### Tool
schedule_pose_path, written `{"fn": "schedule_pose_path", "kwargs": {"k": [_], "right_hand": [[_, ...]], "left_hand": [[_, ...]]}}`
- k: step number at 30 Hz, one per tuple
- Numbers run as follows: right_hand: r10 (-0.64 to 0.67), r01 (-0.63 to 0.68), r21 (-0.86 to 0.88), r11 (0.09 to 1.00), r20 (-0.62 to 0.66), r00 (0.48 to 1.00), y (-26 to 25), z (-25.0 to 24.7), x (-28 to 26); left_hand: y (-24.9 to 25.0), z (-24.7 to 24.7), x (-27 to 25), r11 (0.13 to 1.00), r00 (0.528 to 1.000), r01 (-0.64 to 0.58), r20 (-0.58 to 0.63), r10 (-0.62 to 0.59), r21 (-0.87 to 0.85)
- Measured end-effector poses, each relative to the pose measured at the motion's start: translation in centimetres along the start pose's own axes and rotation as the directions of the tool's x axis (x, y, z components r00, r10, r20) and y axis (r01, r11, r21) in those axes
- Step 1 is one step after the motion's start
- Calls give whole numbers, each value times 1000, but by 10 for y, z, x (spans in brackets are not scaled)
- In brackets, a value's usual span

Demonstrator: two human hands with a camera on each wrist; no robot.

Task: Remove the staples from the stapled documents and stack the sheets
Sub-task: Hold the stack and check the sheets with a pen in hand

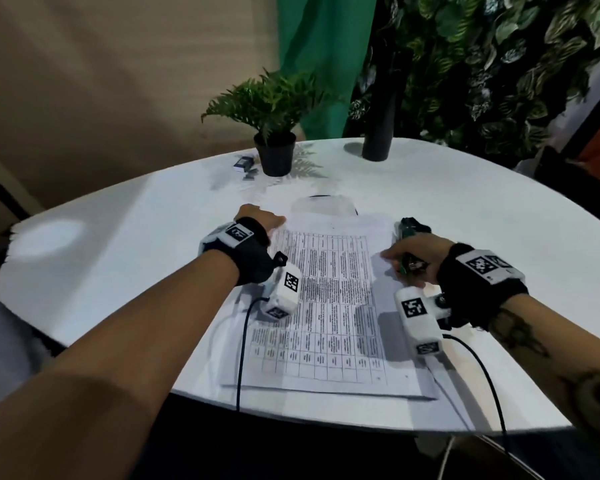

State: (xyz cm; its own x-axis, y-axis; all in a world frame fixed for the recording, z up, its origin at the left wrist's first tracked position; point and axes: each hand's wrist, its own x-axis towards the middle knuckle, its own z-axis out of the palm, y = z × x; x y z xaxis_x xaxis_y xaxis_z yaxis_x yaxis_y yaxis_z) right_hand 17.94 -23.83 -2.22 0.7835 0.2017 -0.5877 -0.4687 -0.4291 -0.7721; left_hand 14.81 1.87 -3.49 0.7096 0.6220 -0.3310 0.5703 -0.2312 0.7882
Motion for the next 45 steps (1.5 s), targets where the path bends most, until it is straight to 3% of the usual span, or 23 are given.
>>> {"fn": "schedule_pose_path", "kwargs": {"k": [5,8,11,16,18,20,23,26,29,31,33,36,39,43,45], "right_hand": [[-3,3,26,1000,-22,1000,0,-16,-4],[-94,118,139,983,-169,981,-2,-18,-8],[-204,223,47,974,-254,945,-7,-13,-18],[-160,167,177,970,-51,986,-15,5,-46],[-167,163,68,984,62,984,-13,13,-54],[-152,179,-155,972,173,973,-11,25,-59],[-131,222,-422,879,233,964,-16,48,-63],[-195,236,-650,722,135,971,-31,67,-48],[-328,233,-799,555,47,943,-35,78,-17],[-392,262,-860,438,79,916,-38,84,-12],[-385,273,-875,400,109,916,-44,87,-19],[-355,239,-846,476,63,933,-57,76,-32],[-377,219,-840,496,20,926,-51,54,-52],[-385,148,-930,335,8,923,-9,31,-86],[-350,67,-972,224,-16,937,14,23,-96]], "left_hand": [[10,16,9,998,998,-11,61,15,-54],[6,17,13,998,999,-14,42,16,-62],[6,12,12,997,996,-32,76,38,-73],[9,-6,-19,963,965,-246,117,233,111],[3,-10,-40,868,912,-385,275,305,315],[-3,-10,-61,694,845,-497,471,252,520],[-10,-6,-77,527,806,-553,576,141,645],[-11,-4,-81,509,805,-565,570,166,649],[-10,-4,-84,511,813,-558,554,180,654],[-9,-4,-85,517,817,-552,549,177,655],[-9,-5,-84,518,817,-553,547,183,653],[-9,-6,-84,510,810,-564,554,191,649],[-12,-10,-87,540,807,-561,560,189,627],[-26,-23,-98,629,807,-543,553,208,557],[-35,-30,-109,615,807,-548,553,209,567]]}}
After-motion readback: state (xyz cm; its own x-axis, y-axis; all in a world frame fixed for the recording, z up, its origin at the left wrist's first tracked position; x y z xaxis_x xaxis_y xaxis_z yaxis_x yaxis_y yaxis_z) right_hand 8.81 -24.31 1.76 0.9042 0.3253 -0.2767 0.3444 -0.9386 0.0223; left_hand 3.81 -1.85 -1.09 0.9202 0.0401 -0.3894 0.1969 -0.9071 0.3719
